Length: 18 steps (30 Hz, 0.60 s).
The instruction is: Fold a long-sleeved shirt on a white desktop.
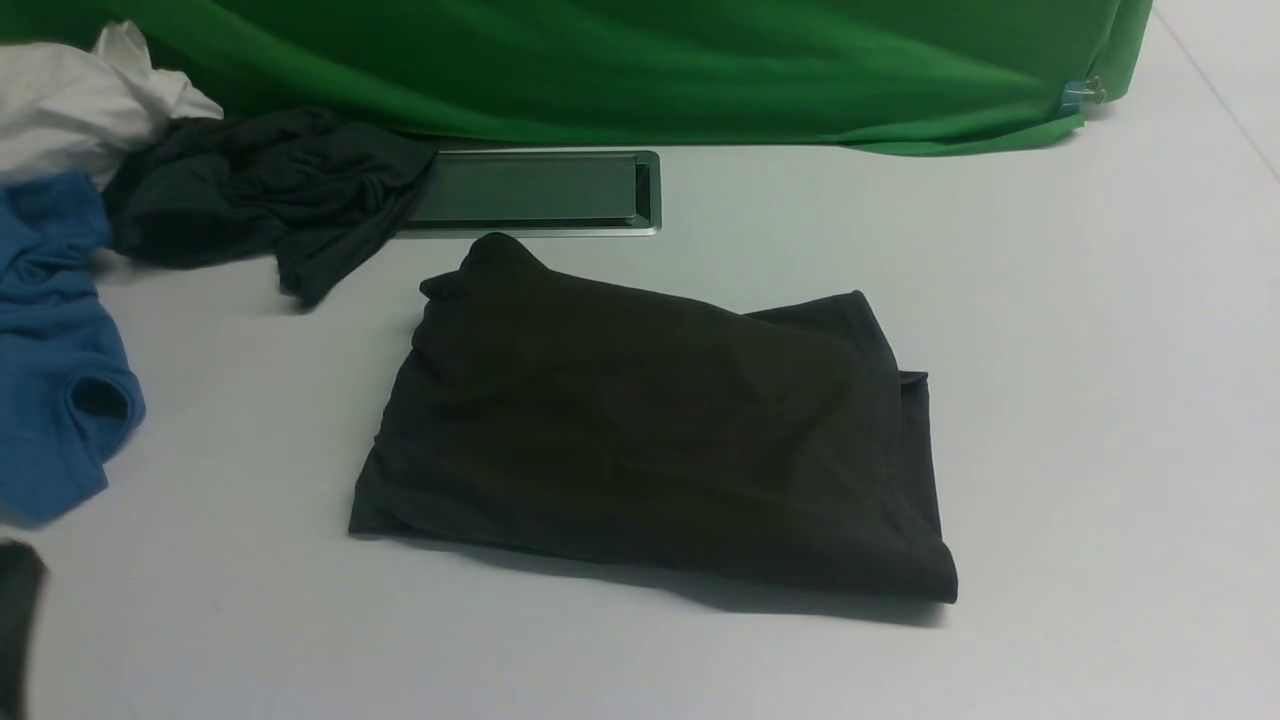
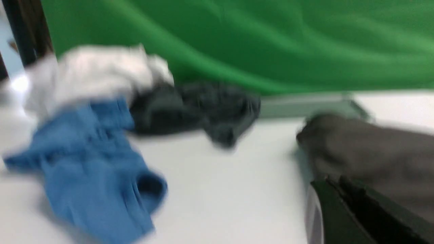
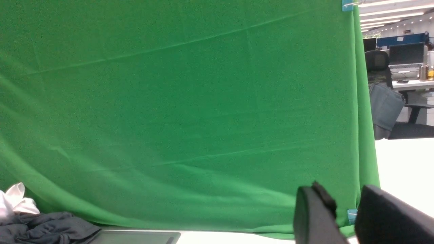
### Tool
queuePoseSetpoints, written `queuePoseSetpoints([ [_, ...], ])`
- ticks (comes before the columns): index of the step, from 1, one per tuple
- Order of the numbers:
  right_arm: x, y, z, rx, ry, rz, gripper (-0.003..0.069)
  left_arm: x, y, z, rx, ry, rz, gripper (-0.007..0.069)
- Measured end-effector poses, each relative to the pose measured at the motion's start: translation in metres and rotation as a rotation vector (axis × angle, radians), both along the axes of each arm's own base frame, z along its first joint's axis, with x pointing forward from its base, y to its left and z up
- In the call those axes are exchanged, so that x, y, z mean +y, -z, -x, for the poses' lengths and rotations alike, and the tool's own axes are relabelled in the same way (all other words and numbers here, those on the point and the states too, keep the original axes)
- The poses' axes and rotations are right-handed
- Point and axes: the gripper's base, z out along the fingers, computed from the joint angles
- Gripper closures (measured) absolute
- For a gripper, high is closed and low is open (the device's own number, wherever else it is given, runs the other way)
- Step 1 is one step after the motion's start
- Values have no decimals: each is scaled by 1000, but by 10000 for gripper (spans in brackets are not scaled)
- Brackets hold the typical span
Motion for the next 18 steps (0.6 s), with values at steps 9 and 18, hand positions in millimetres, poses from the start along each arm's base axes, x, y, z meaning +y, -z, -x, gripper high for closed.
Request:
queuePoseSetpoints([
  [9, 0, 0, 0, 2, -1, 1, 452, -6, 14, 0, 67, 99, 42, 585],
  [18, 0, 0, 0, 2, -1, 1, 433, -5, 14, 0, 58, 69, 43, 585],
])
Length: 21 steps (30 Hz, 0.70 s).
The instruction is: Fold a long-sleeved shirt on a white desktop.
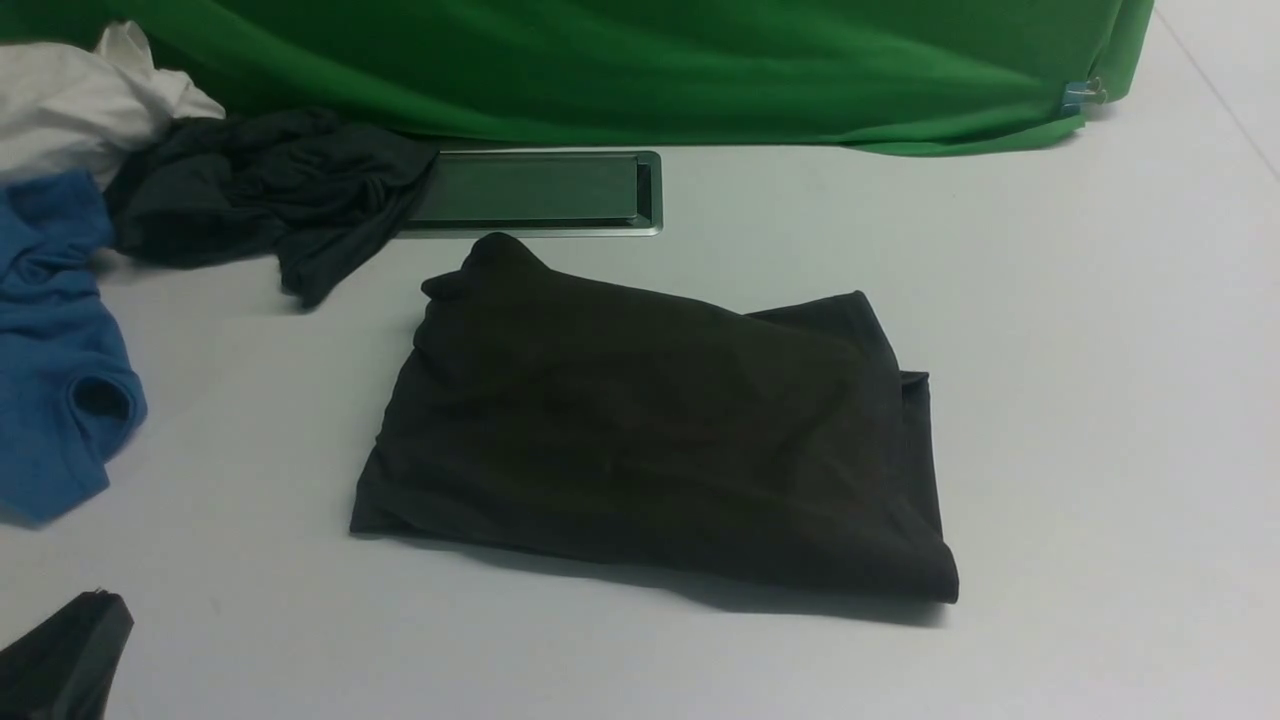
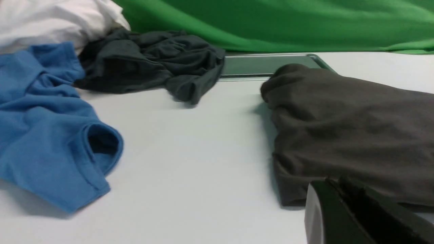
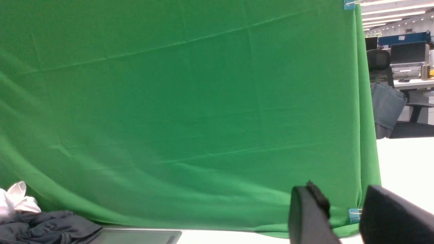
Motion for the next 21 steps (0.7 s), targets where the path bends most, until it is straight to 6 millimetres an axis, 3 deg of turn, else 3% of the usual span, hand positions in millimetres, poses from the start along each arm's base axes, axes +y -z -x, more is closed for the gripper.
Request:
queuePoseSetpoints([
  [21, 0, 0, 0, 1, 0, 0, 420, 1, 0, 0, 0, -14, 0, 585],
])
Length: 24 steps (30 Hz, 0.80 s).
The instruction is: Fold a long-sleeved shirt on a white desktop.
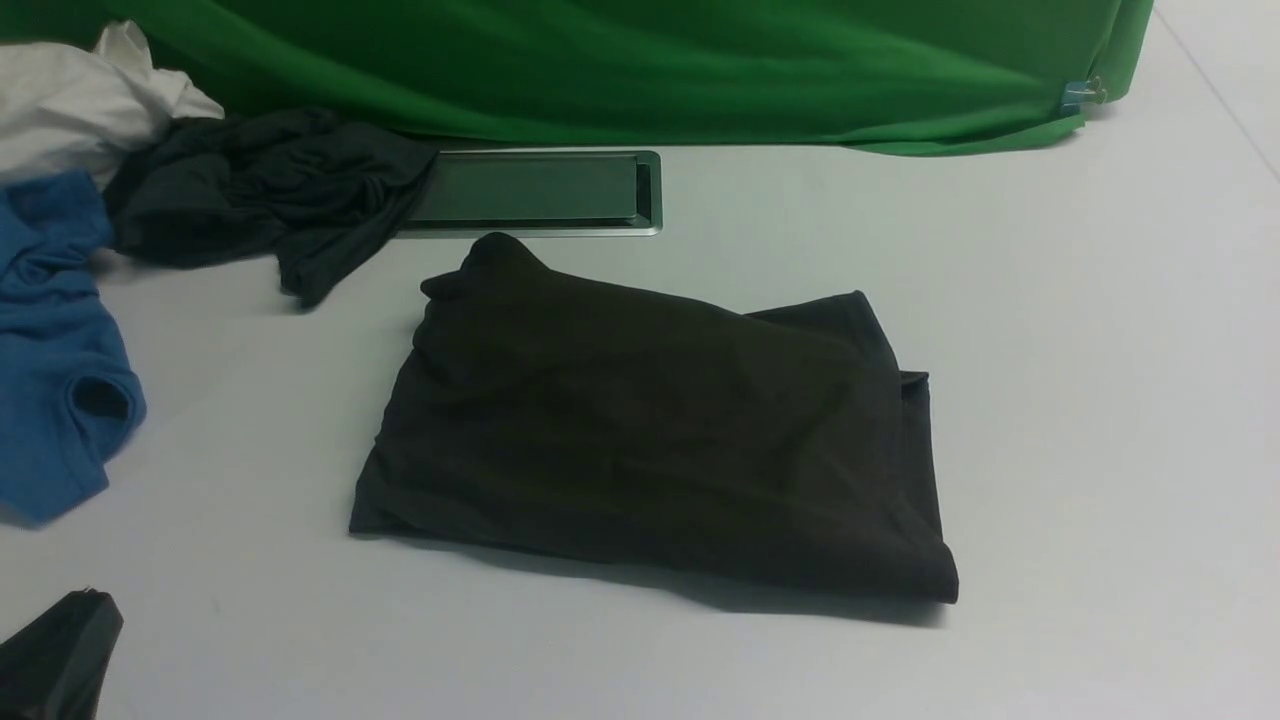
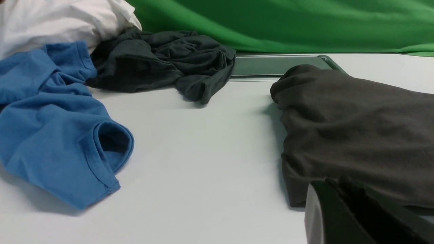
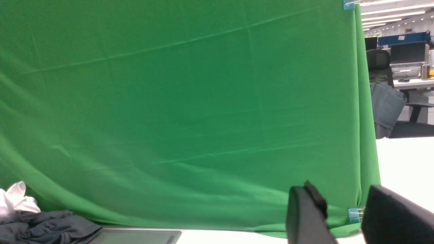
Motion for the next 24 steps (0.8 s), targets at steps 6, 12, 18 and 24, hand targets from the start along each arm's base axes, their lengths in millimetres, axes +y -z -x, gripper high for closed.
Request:
queuePoseSetpoints([
  [6, -1, -1, 2, -13, 6, 20, 420, 0, 0, 0, 0, 0, 0, 585],
  [12, -11, -9, 21, -124, 88, 29, 419, 0, 0, 0, 0, 0, -1, 585],
  [18, -11, 2, 42, -72, 126, 188, 419, 0, 0, 0, 0, 0, -1, 585],
  [24, -9, 39, 45, 135, 101, 310, 419, 0, 0, 0, 0, 0, -1, 585],
])
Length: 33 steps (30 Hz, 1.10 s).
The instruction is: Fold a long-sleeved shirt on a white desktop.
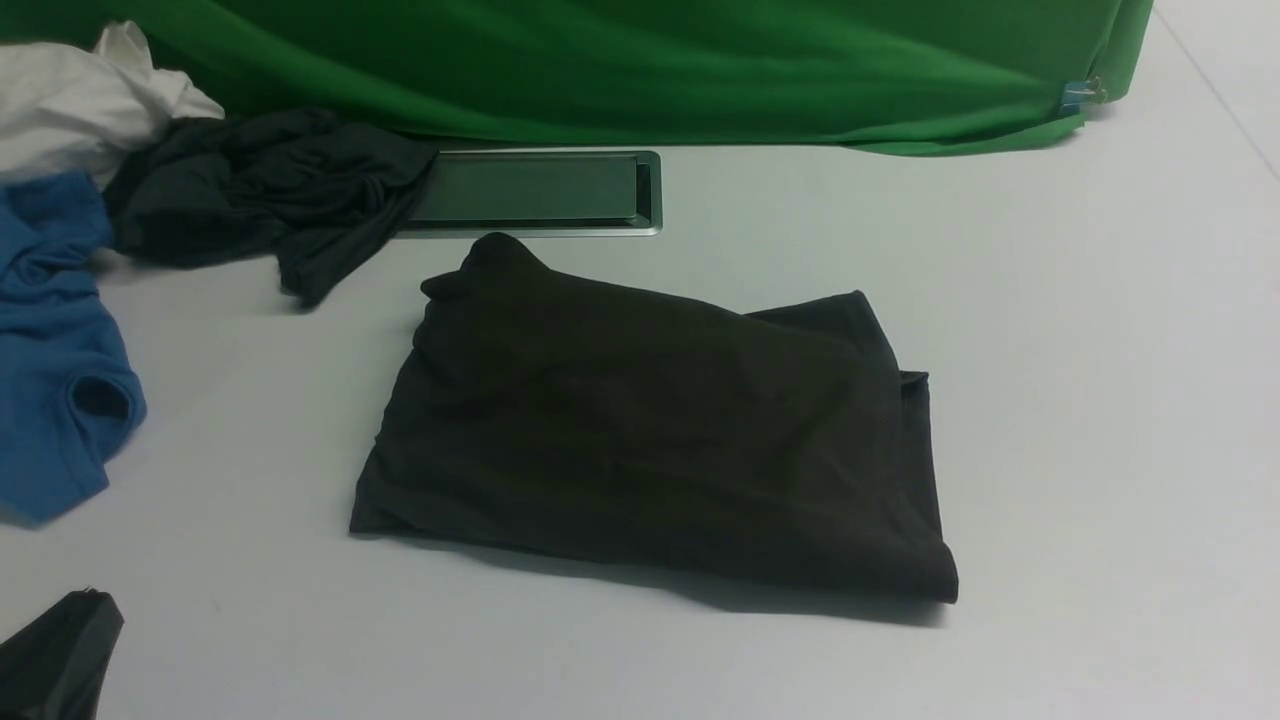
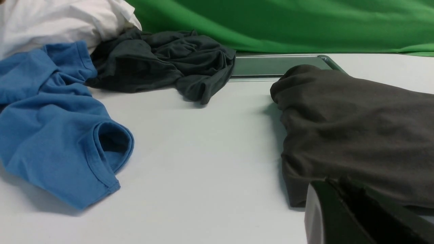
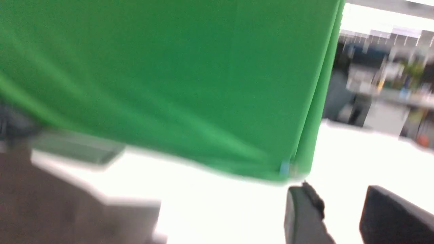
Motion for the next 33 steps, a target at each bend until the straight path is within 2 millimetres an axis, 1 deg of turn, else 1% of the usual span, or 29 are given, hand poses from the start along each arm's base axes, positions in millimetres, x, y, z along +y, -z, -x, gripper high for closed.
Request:
queuePoseSetpoints([
  [2, 0, 16, -2, 51, 1, -28, 419, 0, 0, 0, 0, 0, 0, 585],
  [6, 0, 57, -8, 176, 13, -87, 419, 0, 0, 0, 0, 0, 0, 585],
  [8, 0, 71, -10, 210, 19, -92, 419, 0, 0, 0, 0, 0, 0, 585],
  [10, 0, 79, -11, 220, 25, -98, 419, 0, 0, 0, -1, 0, 0, 585],
  [15, -3, 71, -13, 114, 44, -108, 419, 0, 0, 0, -2, 0, 0, 585],
  [33, -3, 70, -13, 102, 46, -111, 419, 0, 0, 0, -3, 0, -1, 585],
])
